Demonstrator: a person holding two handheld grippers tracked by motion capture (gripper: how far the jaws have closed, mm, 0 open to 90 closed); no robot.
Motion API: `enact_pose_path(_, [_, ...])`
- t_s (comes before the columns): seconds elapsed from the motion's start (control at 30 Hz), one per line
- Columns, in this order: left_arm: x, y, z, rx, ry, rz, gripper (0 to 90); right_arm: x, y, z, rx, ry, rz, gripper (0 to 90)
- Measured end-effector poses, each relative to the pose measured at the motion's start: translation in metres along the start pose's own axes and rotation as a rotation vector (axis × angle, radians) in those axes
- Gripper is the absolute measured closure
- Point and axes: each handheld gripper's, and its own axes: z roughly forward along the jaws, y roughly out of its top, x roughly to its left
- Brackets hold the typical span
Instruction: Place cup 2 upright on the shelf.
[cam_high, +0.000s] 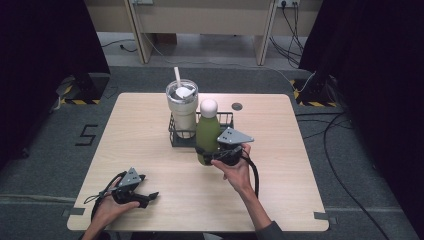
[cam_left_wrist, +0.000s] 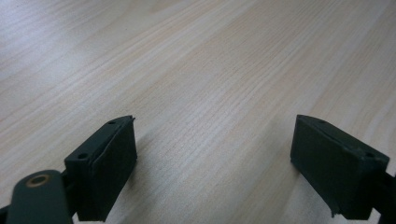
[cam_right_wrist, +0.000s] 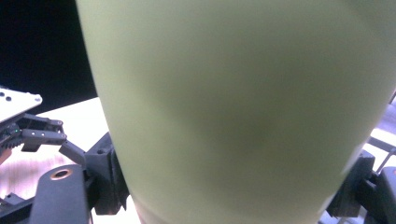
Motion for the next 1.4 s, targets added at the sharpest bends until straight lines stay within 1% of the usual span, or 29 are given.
enact_pose_path(0.03, [0.0,0.0,0.0,0.0,0.0,0.0,13.7,-0.002,0.004,-0.002,0.002,-0.001,-0.008,21.0])
enact_pose_path(0.2, [0.0,0.0,0.0,0.0,0.0,0.0,13.7,-0.005,0.012,-0.003,-0.005,-0.009,-0.011,21.0])
enact_pose_path(0.23, [0.0,0.0,0.0,0.0,0.0,0.0,13.8,-0.007,0.016,-0.003,-0.011,-0.009,-0.002,21.0])
enact_pose_path(0.33, [0.0,0.0,0.0,0.0,0.0,0.0,13.8,-0.009,0.019,-0.003,-0.019,-0.01,0.001,21.0])
enact_pose_path(0.37, [0.0,0.0,0.0,0.0,0.0,0.0,13.7,-0.01,0.024,-0.003,-0.024,-0.014,-0.002,21.0])
enact_pose_path(0.4, [0.0,0.0,0.0,0.0,0.0,0.0,13.7,-0.01,0.024,-0.003,-0.024,-0.014,-0.002,21.0])
enact_pose_path(0.43, [0.0,0.0,0.0,0.0,0.0,0.0,13.7,-0.012,0.029,-0.004,-0.029,-0.02,-0.005,21.0])
enact_pose_path(0.5, [0.0,0.0,0.0,0.0,0.0,0.0,13.7,-0.013,0.03,-0.004,-0.026,-0.021,-0.005,21.0])
enact_pose_path(0.6, [0.0,0.0,0.0,0.0,0.0,-0.001,13.7,-0.016,0.036,-0.004,-0.032,-0.027,0.003,21.0])
enact_pose_path(0.73, [0.0,0.0,0.0,0.0,0.0,0.0,13.7,-0.021,0.039,-0.003,-0.034,-0.036,0.006,21.0])
enact_pose_path(1.07, [0.0,0.0,0.0,0.0,0.0,0.0,13.7,-0.034,0.043,-0.002,-0.018,-0.072,0.013,21.0])
enact_pose_path(1.23, [0.0,0.0,0.0,0.0,-0.001,-0.001,13.8,-0.042,0.047,0.001,-0.014,-0.081,0.028,21.0])
enact_pose_path(1.4, [0.0,0.0,0.0,-0.001,-0.001,-0.002,13.7,-0.049,0.054,0.005,-0.004,-0.091,0.026,21.0])
